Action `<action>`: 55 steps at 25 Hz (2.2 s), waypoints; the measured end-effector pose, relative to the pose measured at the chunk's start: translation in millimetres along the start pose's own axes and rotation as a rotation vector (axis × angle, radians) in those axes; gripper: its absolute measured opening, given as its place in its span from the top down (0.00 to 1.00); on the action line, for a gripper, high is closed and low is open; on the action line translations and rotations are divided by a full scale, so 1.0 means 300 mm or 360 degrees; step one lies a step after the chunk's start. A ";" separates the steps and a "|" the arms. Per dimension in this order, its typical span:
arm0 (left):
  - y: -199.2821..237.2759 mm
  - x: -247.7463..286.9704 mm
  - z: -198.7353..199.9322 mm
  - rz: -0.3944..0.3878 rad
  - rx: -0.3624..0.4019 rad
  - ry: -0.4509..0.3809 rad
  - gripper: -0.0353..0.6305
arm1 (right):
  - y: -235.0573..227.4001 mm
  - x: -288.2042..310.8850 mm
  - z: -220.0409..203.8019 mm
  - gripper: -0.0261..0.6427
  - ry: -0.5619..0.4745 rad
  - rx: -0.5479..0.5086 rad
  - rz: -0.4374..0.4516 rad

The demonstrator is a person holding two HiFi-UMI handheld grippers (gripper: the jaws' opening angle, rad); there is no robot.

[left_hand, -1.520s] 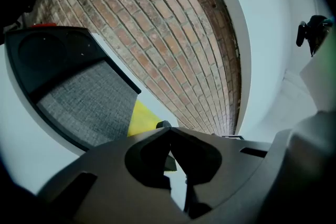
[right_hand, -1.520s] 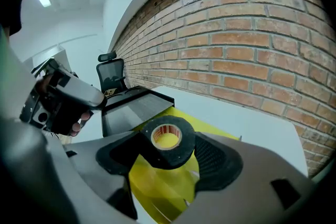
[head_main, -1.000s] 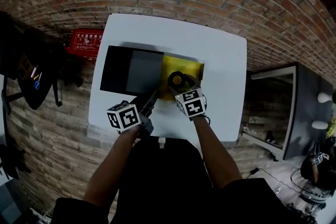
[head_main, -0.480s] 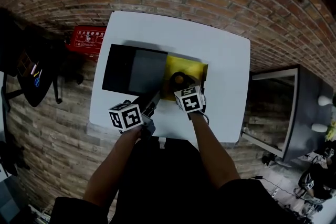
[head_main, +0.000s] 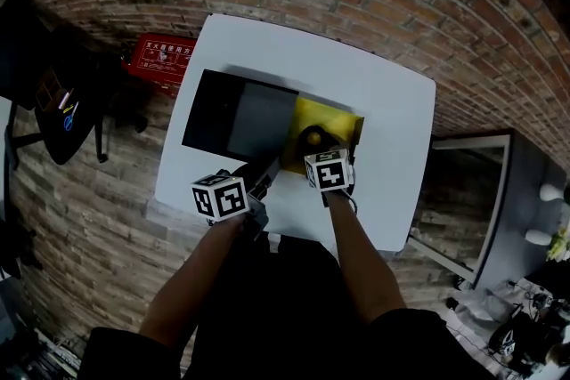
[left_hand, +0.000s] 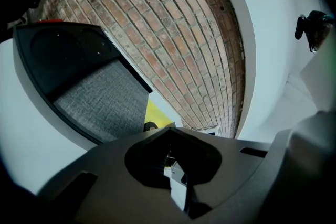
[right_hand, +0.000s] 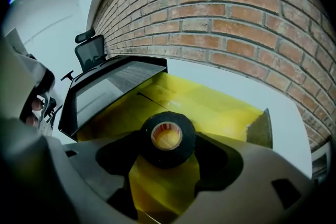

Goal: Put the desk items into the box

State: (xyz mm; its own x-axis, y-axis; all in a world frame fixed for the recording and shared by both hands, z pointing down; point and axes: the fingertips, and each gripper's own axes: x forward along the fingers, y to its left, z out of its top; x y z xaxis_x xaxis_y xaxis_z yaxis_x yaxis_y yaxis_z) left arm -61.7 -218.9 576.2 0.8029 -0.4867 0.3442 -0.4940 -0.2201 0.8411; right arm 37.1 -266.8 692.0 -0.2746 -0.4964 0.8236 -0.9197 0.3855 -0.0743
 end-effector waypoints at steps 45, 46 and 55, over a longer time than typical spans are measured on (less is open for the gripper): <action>-0.237 -0.032 0.040 -0.0204 0.0350 0.0033 0.93 | 0.044 -0.721 0.128 0.93 -0.0996 0.0316 0.0316; -0.246 -0.034 0.042 -0.0198 0.0354 0.0016 0.93 | 0.030 -0.744 0.125 0.93 -0.1023 0.0338 0.0318; -0.284 -0.077 0.012 -0.0151 0.0288 -0.0090 0.93 | -0.078 -0.869 0.066 0.93 -0.1132 0.0436 0.0311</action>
State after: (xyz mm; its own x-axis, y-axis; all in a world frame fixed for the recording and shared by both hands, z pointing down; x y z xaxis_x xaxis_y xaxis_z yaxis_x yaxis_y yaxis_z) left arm -39.3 -192.0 495.0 0.8312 -0.5021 0.2390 -0.4731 -0.4129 0.7783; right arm 124.6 -161.8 468.0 -0.4670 -0.8536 0.2306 -0.8473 0.3575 -0.3927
